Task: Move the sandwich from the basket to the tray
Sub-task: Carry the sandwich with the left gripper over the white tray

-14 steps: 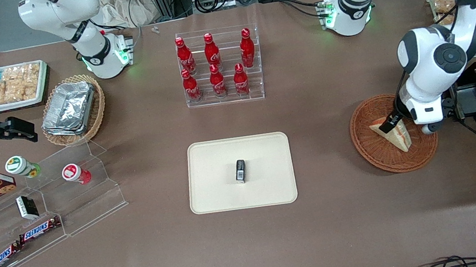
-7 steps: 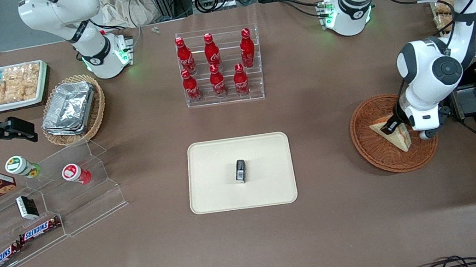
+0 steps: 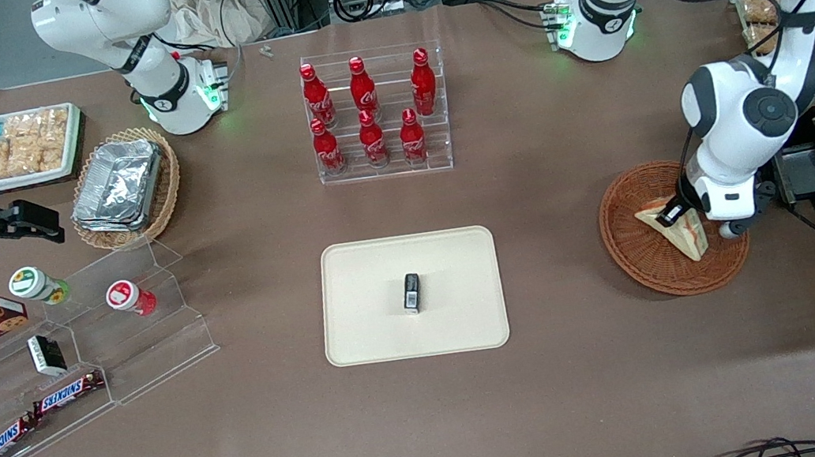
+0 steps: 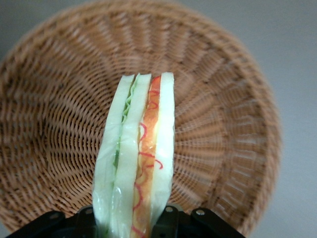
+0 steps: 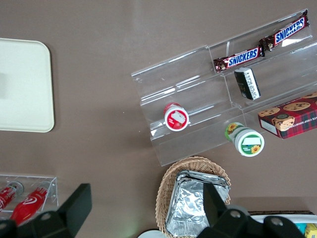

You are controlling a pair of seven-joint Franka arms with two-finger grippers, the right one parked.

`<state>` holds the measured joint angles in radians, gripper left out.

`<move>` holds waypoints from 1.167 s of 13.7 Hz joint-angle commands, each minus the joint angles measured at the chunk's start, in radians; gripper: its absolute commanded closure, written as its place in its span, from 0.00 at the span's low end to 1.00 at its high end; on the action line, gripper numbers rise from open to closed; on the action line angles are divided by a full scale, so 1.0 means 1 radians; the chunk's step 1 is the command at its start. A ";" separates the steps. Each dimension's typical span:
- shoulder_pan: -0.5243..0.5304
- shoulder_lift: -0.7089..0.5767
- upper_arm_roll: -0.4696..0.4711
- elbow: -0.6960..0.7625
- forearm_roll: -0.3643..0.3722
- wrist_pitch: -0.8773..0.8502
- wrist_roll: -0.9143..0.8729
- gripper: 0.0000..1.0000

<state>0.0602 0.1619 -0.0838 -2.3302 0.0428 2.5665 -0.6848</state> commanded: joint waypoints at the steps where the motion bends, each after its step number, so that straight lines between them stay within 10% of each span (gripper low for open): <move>1: 0.001 -0.143 -0.028 0.000 0.006 -0.115 0.101 1.00; 7: -0.026 -0.142 -0.184 0.362 -0.087 -0.554 0.229 1.00; 13: -0.034 0.048 -0.437 0.514 -0.058 -0.559 0.124 1.00; 16: -0.098 0.200 -0.533 0.580 0.182 -0.552 -0.002 1.00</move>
<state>0.0119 0.2356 -0.5718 -1.8438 0.1006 2.0292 -0.5850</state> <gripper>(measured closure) 0.793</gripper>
